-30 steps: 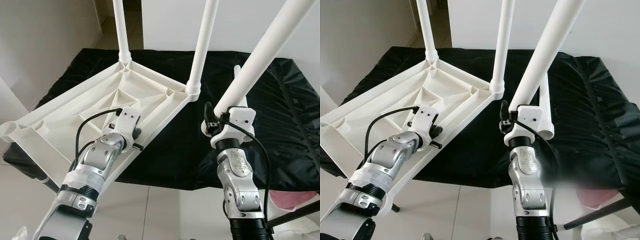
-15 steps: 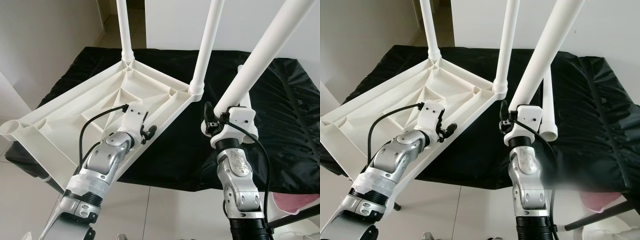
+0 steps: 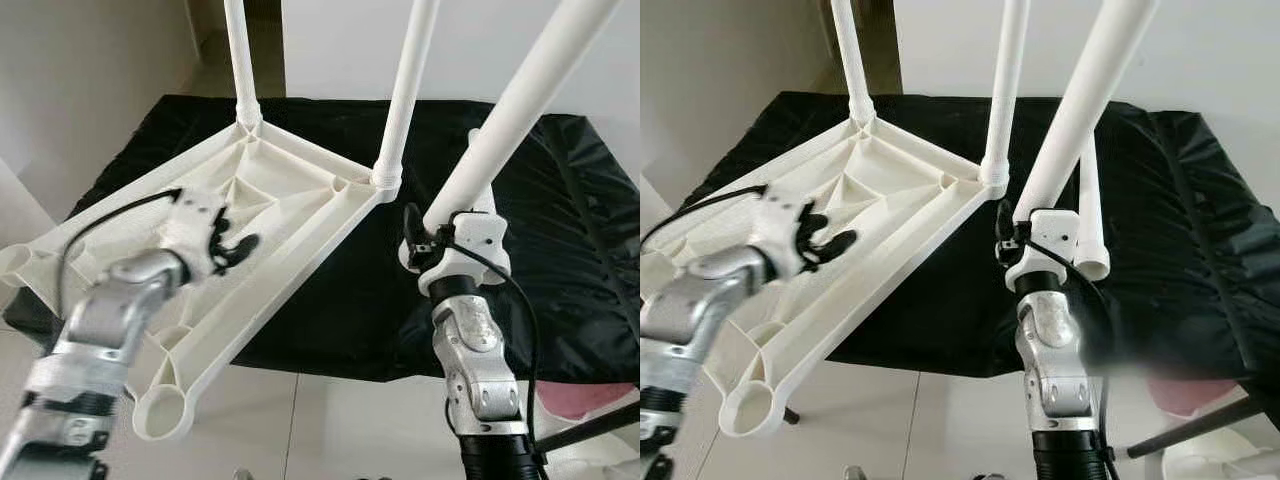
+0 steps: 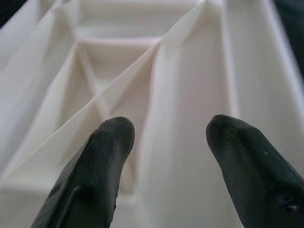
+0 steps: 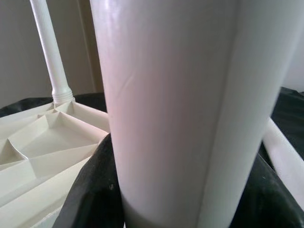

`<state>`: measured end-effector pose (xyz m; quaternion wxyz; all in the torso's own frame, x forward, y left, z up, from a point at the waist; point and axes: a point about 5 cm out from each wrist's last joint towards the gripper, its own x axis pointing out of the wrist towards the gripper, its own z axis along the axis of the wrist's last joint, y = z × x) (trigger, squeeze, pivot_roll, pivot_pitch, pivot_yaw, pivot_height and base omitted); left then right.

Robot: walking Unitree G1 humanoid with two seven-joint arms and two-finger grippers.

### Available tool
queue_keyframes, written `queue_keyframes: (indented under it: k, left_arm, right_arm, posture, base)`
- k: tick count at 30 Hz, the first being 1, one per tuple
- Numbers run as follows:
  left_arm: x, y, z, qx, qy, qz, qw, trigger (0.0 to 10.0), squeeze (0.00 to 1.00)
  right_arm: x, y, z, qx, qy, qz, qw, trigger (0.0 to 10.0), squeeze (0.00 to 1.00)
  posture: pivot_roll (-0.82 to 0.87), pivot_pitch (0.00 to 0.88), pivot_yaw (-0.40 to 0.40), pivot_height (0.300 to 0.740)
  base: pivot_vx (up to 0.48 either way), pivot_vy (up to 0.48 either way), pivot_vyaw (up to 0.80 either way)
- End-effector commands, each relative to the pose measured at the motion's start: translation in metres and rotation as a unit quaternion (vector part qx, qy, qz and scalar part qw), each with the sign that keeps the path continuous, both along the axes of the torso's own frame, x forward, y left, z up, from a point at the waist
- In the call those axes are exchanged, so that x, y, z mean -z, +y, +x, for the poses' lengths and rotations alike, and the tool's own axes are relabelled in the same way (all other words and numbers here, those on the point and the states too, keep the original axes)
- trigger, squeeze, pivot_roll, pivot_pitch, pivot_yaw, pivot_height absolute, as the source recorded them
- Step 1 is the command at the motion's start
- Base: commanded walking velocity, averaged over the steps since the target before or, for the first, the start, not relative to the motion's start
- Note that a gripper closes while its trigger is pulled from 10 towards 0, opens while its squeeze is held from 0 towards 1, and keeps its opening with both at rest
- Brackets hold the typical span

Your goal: Building children table

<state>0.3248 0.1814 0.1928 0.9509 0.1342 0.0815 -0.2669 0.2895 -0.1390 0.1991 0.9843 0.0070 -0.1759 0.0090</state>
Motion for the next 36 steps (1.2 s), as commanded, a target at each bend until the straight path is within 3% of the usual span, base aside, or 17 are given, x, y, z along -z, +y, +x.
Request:
queue_keyframes:
  k: [1, 6, 18, 36]
  left_arm:
    - [0.002, 0.0, -0.013, 0.056, 0.022, 0.025, 0.998, 10.0, 0.0]
    - [0.005, 0.007, -0.024, 0.067, 0.042, 0.037, 0.996, 10.0, 0.0]
    - [0.026, 0.046, -0.047, 0.056, 0.093, 0.128, 0.986, 10.0, 0.0]
    - [0.027, 0.059, -0.063, 0.057, 0.11, 0.131, 0.984, 10.0, 0.0]
  right_arm:
    - [-0.001, 0.003, 0.001, -0.008, -0.003, 0.003, 1.0, 10.0, 0.0]
    - [-0.001, 0.003, 0.002, -0.008, -0.002, 0.004, 1.0, 10.0, 0.0]
    - [-0.001, 0.0, 0.0, -0.01, -0.002, -0.002, 1.0, 10.0, 0.0]
    - [0.001, -0.001, -0.001, -0.018, 0.007, -0.011, 1.0, 10.0, 0.0]
  posture:
    - [0.02, 0.072, 0.023, 0.74]
    - [0.02, 0.074, 0.021, 0.74]
    - [0.02, 0.088, 0.015, 0.74]
    - [0.03, 0.11, 0.0, 0.74]
  base:
    - [0.0, 0.0, 0.0]
    - [0.0, 0.0, 0.0]
    - [0.0, 0.0, 0.0]
    - [0.0, 0.0, 0.0]
